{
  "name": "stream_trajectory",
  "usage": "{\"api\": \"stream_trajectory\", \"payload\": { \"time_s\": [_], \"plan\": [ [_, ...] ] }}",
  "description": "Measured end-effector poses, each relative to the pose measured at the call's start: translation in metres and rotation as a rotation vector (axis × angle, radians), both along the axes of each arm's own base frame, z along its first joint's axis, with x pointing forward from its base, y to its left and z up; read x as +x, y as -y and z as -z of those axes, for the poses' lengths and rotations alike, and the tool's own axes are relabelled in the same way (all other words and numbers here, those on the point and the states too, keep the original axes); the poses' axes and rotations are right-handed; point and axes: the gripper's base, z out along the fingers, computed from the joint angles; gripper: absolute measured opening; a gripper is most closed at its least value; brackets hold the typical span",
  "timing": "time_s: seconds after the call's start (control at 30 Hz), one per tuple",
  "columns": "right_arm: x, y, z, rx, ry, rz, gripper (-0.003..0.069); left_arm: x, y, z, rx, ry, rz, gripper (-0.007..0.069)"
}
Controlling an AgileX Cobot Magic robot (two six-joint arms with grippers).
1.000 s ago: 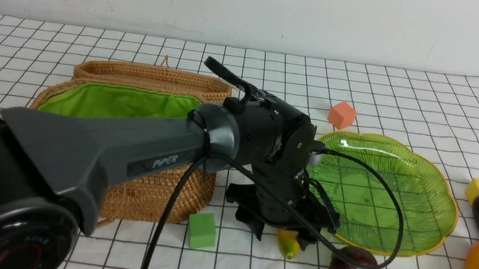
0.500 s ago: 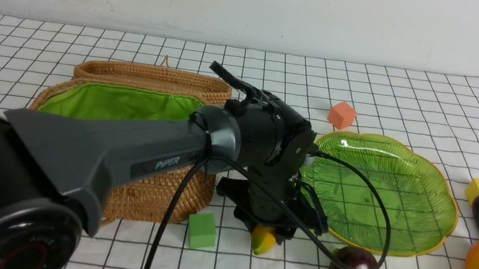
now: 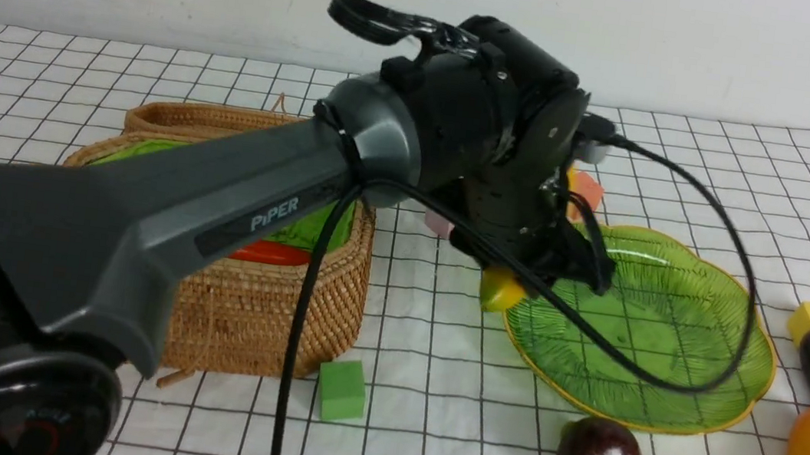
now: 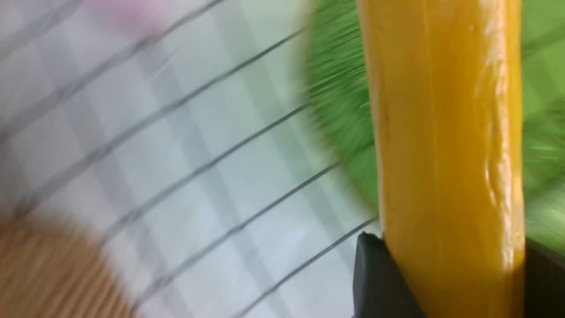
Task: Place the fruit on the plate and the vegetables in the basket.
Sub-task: Use the left arm to grab a banana and put it into the right plate
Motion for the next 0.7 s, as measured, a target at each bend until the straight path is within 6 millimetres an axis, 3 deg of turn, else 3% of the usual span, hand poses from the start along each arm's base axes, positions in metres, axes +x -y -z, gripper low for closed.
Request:
{"api": "stream_trajectory", "payload": {
  "time_s": [0.1, 0.17, 0.2, 0.53, 0.7],
  "plan": [
    [0.003, 0.005, 0.000, 0.018, -0.017, 0.087, 0.0193, -0.008, 0.020, 0.005, 0.002, 0.071, 0.246, 0.0327],
    [0.005, 0.009, 0.000, 0.029, -0.020, 0.144, 0.0193, -0.009, 0.028, 0.012, -0.008, 0.090, 0.315, 0.0327],
    [0.007, 0.014, 0.000, 0.038, -0.023, 0.216, 0.0193, -0.007, 0.035, 0.025, -0.013, 0.098, 0.363, 0.0327],
    [0.009, 0.018, 0.000, 0.067, -0.029, 0.287, 0.0195, 0.008, 0.047, 0.062, 0.009, 0.176, 0.415, 0.0330],
    [0.009, 0.017, 0.000, 0.068, -0.029, 0.285, 0.0196, 0.008, 0.047, 0.063, 0.014, 0.186, 0.416, 0.0490]
  ]
}}
